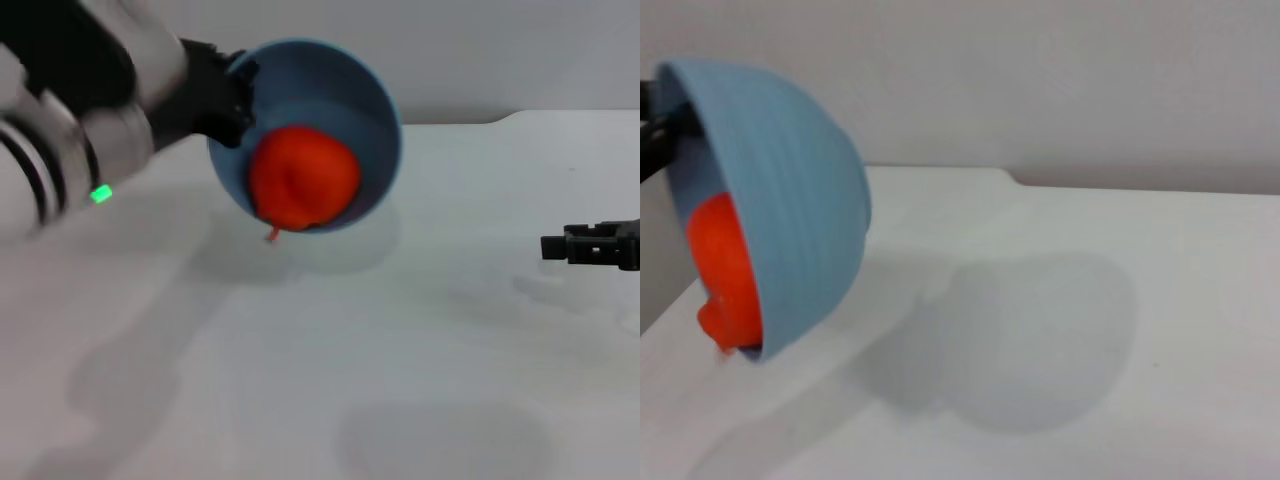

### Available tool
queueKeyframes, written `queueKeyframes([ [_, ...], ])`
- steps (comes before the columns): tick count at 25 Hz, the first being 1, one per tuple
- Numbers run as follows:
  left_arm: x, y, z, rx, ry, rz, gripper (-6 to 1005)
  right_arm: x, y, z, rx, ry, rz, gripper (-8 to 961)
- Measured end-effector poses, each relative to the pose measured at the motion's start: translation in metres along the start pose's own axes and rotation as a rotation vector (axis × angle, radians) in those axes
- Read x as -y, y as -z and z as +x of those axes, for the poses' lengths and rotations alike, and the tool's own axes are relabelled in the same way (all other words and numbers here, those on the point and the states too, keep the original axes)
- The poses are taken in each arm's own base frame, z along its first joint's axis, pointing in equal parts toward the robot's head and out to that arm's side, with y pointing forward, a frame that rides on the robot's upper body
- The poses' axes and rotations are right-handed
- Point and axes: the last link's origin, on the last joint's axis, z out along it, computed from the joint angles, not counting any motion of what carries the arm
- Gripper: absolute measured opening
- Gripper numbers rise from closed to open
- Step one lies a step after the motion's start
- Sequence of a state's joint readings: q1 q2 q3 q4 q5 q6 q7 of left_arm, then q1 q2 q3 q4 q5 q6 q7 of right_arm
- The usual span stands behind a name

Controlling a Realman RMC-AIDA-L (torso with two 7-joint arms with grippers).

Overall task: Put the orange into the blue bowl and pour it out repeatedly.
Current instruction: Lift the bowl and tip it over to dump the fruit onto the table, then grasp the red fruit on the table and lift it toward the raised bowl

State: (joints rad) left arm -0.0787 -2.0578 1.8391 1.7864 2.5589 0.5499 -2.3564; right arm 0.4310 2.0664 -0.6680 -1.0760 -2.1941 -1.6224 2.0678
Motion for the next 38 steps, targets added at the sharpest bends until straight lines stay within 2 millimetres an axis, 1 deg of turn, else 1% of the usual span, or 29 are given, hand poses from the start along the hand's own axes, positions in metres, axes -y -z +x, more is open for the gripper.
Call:
queueKeyframes([
  [1, -0.005, 0.001, 0.000, -0.021, -0.039, 0.018, -1, 0.001, 0.000, 0.001, 0.004, -0.007, 0.006, 558],
  [4, -0.033, 0.001, -0.001, -0.105, -0.189, 0.074, -1, 0.003, 0.001, 0.002, 0.007, -0.013, 0.014, 558],
  [8, -0.073, -0.006, -0.008, -0.205, -0.353, 0.099, -1, 0.006, 0.004, 0.002, 0.023, -0.020, 0.028, 558],
  [10, -0.090, -0.011, -0.010, -0.260, -0.427, 0.110, -1, 0.007, 0.005, 0.001, 0.026, -0.021, 0.032, 558],
  [12, -0.102, -0.014, -0.012, -0.311, -0.503, 0.126, -1, 0.007, 0.005, 0.001, 0.027, -0.021, 0.034, 559],
  [13, -0.110, -0.015, -0.015, -0.341, -0.576, 0.142, -1, 0.007, 0.005, 0.001, 0.027, -0.021, 0.035, 559],
  [16, -0.127, -0.017, -0.024, -0.414, -0.796, 0.220, -1, 0.008, 0.006, 0.004, 0.026, -0.028, 0.037, 559],
  [19, -0.133, -0.019, -0.028, -0.431, -0.901, 0.256, -1, 0.009, 0.008, 0.007, 0.025, -0.036, 0.041, 559],
  [22, -0.131, -0.020, -0.030, -0.426, -0.970, 0.296, -1, 0.010, 0.009, 0.009, 0.027, -0.041, 0.044, 559],
  [27, -0.126, -0.019, -0.030, -0.419, -0.984, 0.330, -1, 0.010, 0.009, 0.009, 0.028, -0.043, 0.044, 559],
  [29, -0.117, -0.017, -0.027, -0.409, -0.886, 0.367, -2, 0.009, 0.008, 0.008, 0.027, -0.040, 0.040, 559],
  [31, -0.105, -0.016, -0.021, -0.387, -0.734, 0.405, -2, 0.008, 0.006, 0.007, 0.025, -0.033, 0.035, 559],
  [32, -0.093, -0.018, -0.018, -0.353, -0.620, 0.419, -2, 0.007, 0.005, 0.006, 0.024, -0.031, 0.033, 559],
  [34, -0.073, -0.020, -0.014, -0.296, -0.460, 0.414, -2, 0.006, 0.004, 0.004, 0.023, -0.022, 0.028, 558],
  [37, -0.047, -0.027, -0.017, -0.199, -0.286, 0.306, -2, 0.004, -0.001, 0.000, 0.017, -0.008, 0.018, 558],
  [38, -0.041, -0.030, -0.020, -0.173, -0.231, 0.240, -2, 0.003, -0.002, -0.001, 0.014, -0.003, 0.014, 558],
])
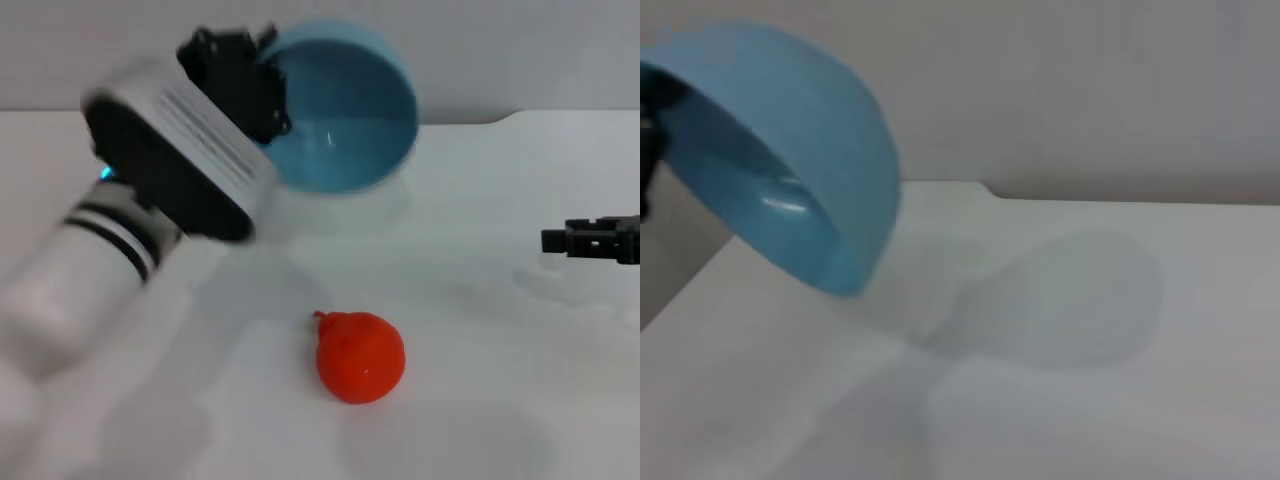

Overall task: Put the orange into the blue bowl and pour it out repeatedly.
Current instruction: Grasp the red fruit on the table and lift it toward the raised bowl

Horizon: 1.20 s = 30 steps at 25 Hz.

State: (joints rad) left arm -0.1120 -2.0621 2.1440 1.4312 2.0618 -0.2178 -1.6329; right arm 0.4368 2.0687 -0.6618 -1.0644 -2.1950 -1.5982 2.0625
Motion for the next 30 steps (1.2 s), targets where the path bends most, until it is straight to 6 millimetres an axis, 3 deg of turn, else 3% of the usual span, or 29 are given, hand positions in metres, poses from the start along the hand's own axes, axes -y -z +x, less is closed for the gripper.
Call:
queueKeyframes([
  [6, 0.023, -0.010, -0.016, 0.140, 0.495, -0.439, -2, -0.007, -0.012, -0.002, -0.039, 0.029, -0.034, 558],
  [12, 0.039, -0.012, -0.025, 0.307, 0.674, -0.631, -2, -0.015, -0.031, -0.007, -0.104, 0.109, -0.036, 558],
  [15, 0.051, -0.010, -0.032, 0.436, 0.743, -0.661, -2, -0.019, -0.040, -0.006, -0.140, 0.147, -0.047, 559],
  [20, 0.069, 0.011, -0.052, 0.762, 0.805, -0.700, -1, -0.032, -0.065, -0.001, -0.264, 0.224, -0.097, 559],
  [30, 0.096, 0.042, -0.083, 0.890, 0.897, -0.574, -1, -0.063, -0.116, -0.008, -0.313, 0.326, -0.231, 570],
])
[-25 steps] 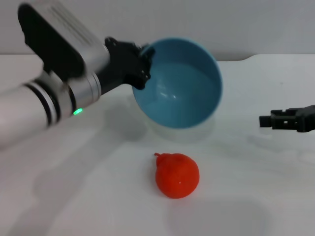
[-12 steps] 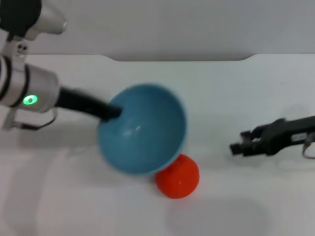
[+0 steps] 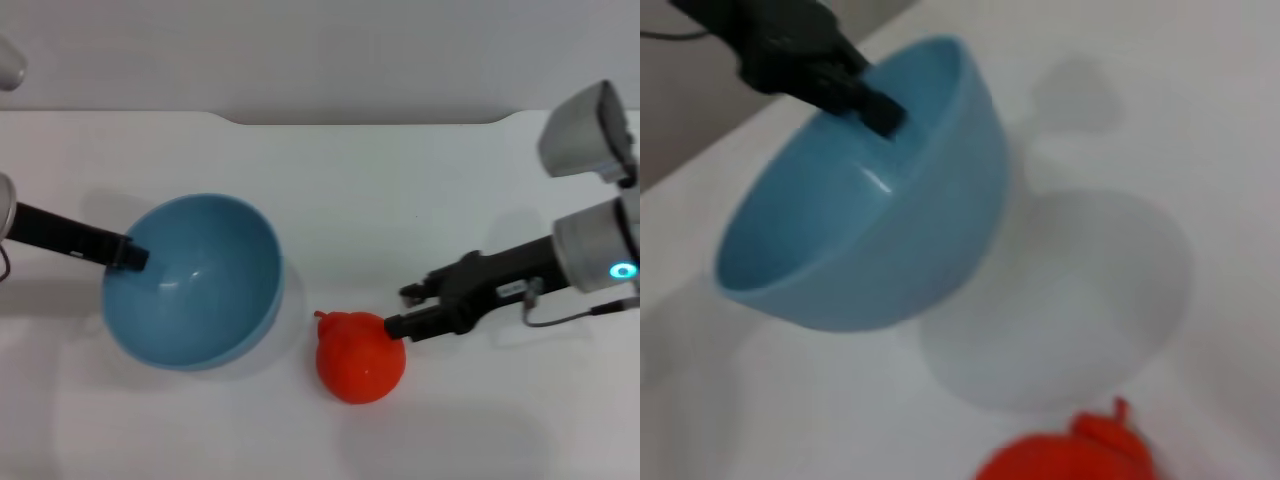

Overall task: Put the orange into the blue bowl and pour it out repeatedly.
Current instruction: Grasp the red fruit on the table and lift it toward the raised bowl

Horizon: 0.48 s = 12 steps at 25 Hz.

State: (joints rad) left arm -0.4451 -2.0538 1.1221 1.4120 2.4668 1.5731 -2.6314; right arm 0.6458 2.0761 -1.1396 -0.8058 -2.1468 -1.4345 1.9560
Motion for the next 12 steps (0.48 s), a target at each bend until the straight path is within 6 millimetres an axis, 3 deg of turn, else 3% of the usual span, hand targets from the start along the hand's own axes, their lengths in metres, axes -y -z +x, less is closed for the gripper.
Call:
queueKeyframes([
  [5, 0.000, -0.003, -0.005, 0.016, 0.007, -0.003, -1, -0.004, -0.022, -0.007, -0.027, 0.027, -0.018, 569],
  [12, -0.004, -0.006, -0.003, 0.025, -0.009, -0.008, -1, -0.003, -0.048, 0.007, -0.122, 0.008, -0.001, 564],
])
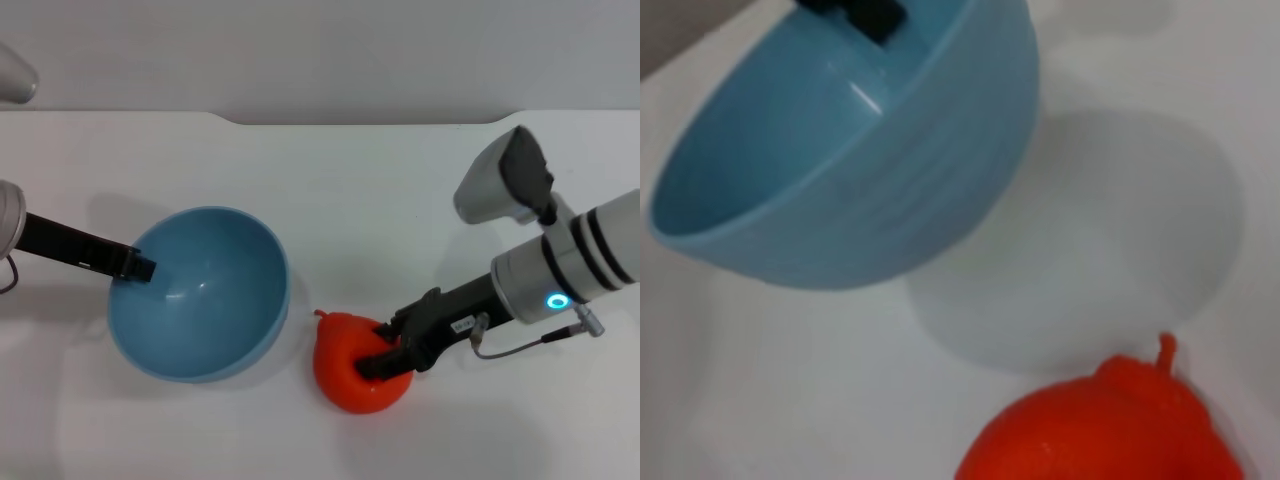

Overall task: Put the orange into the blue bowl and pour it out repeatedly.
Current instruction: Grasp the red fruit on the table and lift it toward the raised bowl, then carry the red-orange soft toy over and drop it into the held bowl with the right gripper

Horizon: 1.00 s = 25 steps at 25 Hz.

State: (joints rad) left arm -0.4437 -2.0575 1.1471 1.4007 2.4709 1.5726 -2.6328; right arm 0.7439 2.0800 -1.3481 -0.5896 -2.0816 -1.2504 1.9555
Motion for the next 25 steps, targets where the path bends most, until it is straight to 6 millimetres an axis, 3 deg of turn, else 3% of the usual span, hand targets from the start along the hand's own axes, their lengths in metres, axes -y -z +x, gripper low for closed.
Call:
queueKeyframes([
  [6, -0.005, -0.002, 0.005, 0.003, -0.024, -0.002, -1, -0.001, 0.000, 0.001, 0.014, -0.011, -0.007, 559],
  [13, -0.011, -0.006, 0.010, 0.009, -0.056, -0.004, -1, -0.002, 0.012, 0.005, 0.060, -0.030, -0.017, 338],
  [17, -0.013, -0.008, 0.011, 0.017, -0.066, -0.006, -1, 0.002, 0.034, 0.008, 0.152, -0.116, -0.038, 147],
  [19, -0.014, -0.012, 0.013, 0.036, -0.074, -0.009, -1, 0.005, 0.059, 0.014, 0.232, -0.144, -0.033, 80],
  [20, -0.014, -0.012, 0.013, 0.036, -0.074, -0.009, -1, 0.005, 0.059, 0.014, 0.232, -0.144, -0.033, 74],
  [25, -0.029, -0.033, 0.019, 0.107, -0.130, -0.026, -1, 0.002, 0.106, 0.020, 0.340, -0.095, 0.033, 42],
])
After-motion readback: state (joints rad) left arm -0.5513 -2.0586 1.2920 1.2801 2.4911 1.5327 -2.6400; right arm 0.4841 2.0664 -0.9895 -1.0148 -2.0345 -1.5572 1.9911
